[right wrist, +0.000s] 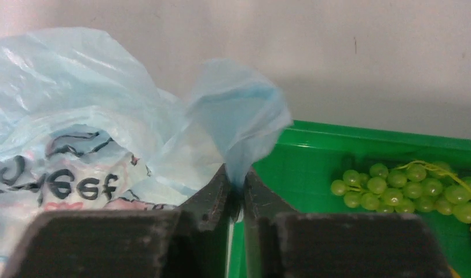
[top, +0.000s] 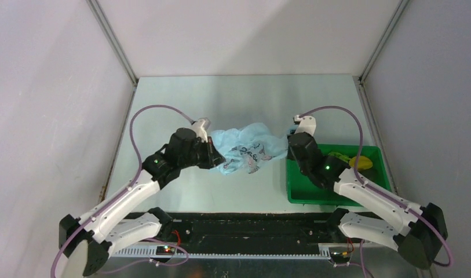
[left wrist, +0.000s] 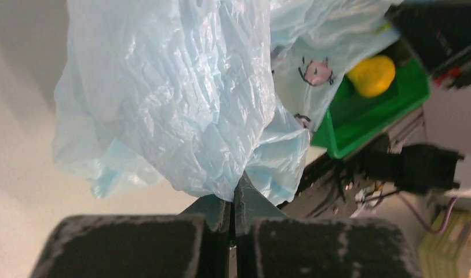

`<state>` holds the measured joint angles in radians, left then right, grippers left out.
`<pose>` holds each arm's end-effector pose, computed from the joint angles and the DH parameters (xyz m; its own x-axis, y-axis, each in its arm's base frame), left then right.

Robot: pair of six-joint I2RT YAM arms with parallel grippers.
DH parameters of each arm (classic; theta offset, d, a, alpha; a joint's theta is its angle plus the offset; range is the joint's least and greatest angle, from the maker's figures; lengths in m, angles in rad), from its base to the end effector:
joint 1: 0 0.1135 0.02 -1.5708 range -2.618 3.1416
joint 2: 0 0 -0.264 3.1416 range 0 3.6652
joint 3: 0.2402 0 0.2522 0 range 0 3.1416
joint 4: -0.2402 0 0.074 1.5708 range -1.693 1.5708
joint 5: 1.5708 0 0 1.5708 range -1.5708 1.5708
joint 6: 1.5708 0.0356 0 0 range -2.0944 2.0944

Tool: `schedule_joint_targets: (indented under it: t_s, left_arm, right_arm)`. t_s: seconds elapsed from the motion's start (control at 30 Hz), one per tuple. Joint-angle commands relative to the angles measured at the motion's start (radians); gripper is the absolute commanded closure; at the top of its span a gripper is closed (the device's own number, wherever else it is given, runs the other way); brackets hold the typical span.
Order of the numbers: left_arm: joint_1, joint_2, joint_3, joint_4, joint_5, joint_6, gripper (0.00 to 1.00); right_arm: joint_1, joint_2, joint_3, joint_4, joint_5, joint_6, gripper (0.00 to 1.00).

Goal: Place the fake fruits into the plastic bag and tie a complex knot

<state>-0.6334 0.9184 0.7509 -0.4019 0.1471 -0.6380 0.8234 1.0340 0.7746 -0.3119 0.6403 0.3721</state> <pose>0.1607 -0.1245 0.2827 -0.7570 -0.1750 -0.6295 0.2915 0.7718 -0.5651 0.1675 0.1494 0.2801 -0.4320 -0.0373 -0.9011 -0.0961 0.9954 0.0049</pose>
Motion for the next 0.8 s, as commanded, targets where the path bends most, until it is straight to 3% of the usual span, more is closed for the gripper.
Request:
schedule_joint_targets:
  t_s: [0.0, 0.03, 0.1, 0.17, 0.33, 0.43, 0.63, 0.77]
  left_arm:
    - [0.018, 0.08, 0.074, -0.085, 0.189, 0.176, 1.0]
    - [0.021, 0.089, 0.079, -0.082, 0.197, 0.187, 1.0]
    - [0.031, 0.11, 0.093, -0.067, 0.223, 0.202, 1.0]
    - [0.042, 0.133, 0.107, -0.063, 0.259, 0.224, 1.0]
    - [0.047, 0.199, 0.172, -0.122, 0.299, 0.329, 1.0]
    - [0.049, 0.21, 0.183, -0.134, 0.296, 0.363, 1.0]
    - [0.049, 0.205, 0.166, -0.104, 0.308, 0.373, 1.0]
    - [0.049, 0.206, 0.165, -0.103, 0.322, 0.383, 1.0]
  right_arm:
    - [-0.079, -0.084, 0.012, -0.032, -0.237, -0.055, 0.65]
    - [-0.085, -0.112, 0.012, -0.032, -0.268, -0.062, 0.46]
    - [-0.092, -0.165, 0.012, -0.037, -0.362, -0.093, 0.25]
    - [-0.09, -0.22, 0.012, -0.043, -0.464, -0.137, 0.16]
    - [-0.054, -0.319, 0.026, -0.049, -0.538, -0.309, 0.08]
    - [0.004, -0.3, 0.069, -0.049, -0.532, -0.42, 0.06]
    - [0.148, -0.118, 0.127, 0.053, -0.408, -0.563, 0.06]
    - [0.173, 0.05, 0.125, 0.176, -0.334, -0.619, 0.05]
